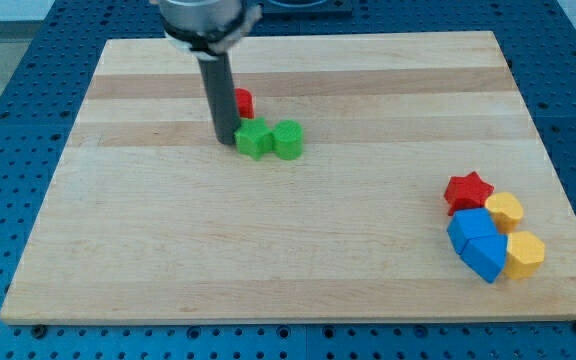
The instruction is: Move red circle along with green star slightly down
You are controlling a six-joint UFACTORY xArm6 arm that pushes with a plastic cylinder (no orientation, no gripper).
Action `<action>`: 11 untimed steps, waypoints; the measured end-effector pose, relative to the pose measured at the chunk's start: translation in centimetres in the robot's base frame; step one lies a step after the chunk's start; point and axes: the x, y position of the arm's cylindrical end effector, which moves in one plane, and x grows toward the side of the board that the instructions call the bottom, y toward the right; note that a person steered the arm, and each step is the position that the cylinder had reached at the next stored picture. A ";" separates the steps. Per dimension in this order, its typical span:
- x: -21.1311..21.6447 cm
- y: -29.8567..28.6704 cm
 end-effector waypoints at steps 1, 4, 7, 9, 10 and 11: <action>4.2 4.7; 10.4 16.1; 10.4 4.5; 3.1 -1.4; -2.2 -5.3; -7.3 -7.2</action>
